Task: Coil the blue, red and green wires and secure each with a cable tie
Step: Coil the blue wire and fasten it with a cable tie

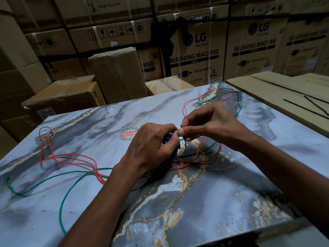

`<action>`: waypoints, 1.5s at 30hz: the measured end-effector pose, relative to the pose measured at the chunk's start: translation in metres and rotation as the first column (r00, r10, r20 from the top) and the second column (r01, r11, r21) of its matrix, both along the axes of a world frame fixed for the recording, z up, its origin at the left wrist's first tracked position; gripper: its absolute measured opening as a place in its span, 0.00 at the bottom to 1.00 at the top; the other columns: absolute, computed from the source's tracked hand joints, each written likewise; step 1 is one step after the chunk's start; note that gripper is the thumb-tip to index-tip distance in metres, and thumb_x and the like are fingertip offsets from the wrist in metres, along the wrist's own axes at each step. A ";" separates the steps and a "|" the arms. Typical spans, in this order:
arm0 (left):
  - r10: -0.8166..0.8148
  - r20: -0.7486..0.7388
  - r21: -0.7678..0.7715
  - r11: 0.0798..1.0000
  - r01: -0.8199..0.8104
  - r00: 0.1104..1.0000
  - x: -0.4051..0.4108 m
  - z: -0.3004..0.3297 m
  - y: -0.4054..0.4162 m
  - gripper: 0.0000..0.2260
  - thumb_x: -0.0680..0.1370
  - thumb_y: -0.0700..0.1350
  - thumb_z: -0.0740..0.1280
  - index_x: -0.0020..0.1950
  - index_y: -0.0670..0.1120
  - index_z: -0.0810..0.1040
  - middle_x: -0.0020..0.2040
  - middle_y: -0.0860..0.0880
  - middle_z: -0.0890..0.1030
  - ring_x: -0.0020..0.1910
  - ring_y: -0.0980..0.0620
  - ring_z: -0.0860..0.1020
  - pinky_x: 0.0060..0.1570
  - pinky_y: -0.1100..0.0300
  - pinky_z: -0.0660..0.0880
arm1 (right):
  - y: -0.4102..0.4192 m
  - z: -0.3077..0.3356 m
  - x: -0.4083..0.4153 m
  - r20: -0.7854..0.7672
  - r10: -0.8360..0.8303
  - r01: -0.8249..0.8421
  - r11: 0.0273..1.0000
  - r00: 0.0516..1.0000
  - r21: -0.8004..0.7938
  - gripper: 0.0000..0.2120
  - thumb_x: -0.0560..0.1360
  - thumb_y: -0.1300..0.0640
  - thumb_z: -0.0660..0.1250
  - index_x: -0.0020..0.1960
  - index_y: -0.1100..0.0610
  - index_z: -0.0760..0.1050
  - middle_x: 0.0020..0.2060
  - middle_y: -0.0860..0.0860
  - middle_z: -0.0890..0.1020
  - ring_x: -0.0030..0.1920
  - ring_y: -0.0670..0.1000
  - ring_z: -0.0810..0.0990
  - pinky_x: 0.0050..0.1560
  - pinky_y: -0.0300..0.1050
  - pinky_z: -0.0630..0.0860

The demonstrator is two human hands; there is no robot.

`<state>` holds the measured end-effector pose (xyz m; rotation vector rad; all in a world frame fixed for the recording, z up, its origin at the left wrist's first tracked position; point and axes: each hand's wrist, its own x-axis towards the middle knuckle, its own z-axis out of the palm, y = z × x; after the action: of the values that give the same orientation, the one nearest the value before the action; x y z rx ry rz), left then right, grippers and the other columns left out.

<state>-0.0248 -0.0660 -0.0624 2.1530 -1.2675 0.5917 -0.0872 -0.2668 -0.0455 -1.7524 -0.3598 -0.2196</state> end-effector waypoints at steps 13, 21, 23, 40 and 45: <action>-0.137 -0.314 -0.196 0.978 0.077 0.939 -0.007 0.003 -0.004 0.12 0.79 0.43 0.64 0.35 0.47 0.77 0.28 0.52 0.73 0.29 0.56 0.69 0.30 0.57 0.65 | 0.004 0.004 0.005 -0.312 0.097 -0.006 0.960 0.945 0.281 0.08 0.71 0.57 0.73 0.47 0.61 0.85 0.36 0.51 0.81 0.35 0.45 0.77 0.36 0.34 0.78; -0.273 -0.573 -0.297 0.948 0.115 0.773 -0.008 0.006 -0.007 0.17 0.80 0.40 0.64 0.30 0.42 0.71 0.26 0.50 0.65 0.25 0.54 0.63 0.26 0.63 0.61 | 0.010 0.004 0.006 -0.420 0.143 0.004 0.945 0.896 0.328 0.05 0.82 0.60 0.62 0.49 0.59 0.75 0.37 0.49 0.74 0.32 0.42 0.68 0.31 0.34 0.65; -0.293 -0.615 -0.310 0.944 0.117 0.732 -0.008 0.006 -0.007 0.17 0.79 0.41 0.63 0.30 0.43 0.70 0.27 0.51 0.65 0.25 0.52 0.62 0.26 0.61 0.59 | 0.010 0.003 0.008 -0.418 0.128 0.030 0.935 0.900 0.353 0.05 0.83 0.61 0.61 0.49 0.59 0.73 0.36 0.50 0.72 0.31 0.43 0.68 0.30 0.34 0.65; -0.292 -0.754 -0.390 0.920 -0.042 0.588 -0.004 0.002 -0.008 0.20 0.82 0.36 0.61 0.32 0.34 0.61 0.28 0.42 0.59 0.23 0.53 0.57 0.21 0.67 0.58 | 0.020 -0.003 0.011 -0.453 0.200 0.053 0.873 0.869 0.486 0.05 0.80 0.58 0.68 0.49 0.56 0.83 0.47 0.52 0.84 0.45 0.47 0.84 0.52 0.43 0.79; -0.297 -0.827 -0.387 0.916 -0.102 0.477 -0.005 0.000 -0.011 0.17 0.82 0.37 0.60 0.34 0.34 0.65 0.27 0.46 0.58 0.23 0.55 0.54 0.23 0.68 0.55 | 0.018 -0.008 0.012 -0.457 0.076 0.132 0.904 0.886 0.406 0.05 0.81 0.60 0.67 0.50 0.59 0.82 0.41 0.52 0.82 0.40 0.47 0.84 0.38 0.40 0.82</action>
<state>-0.0296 -0.0767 -0.0622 1.5963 -0.5813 -0.3351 -0.0752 -0.2492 -0.0535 -1.3154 0.0686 0.1030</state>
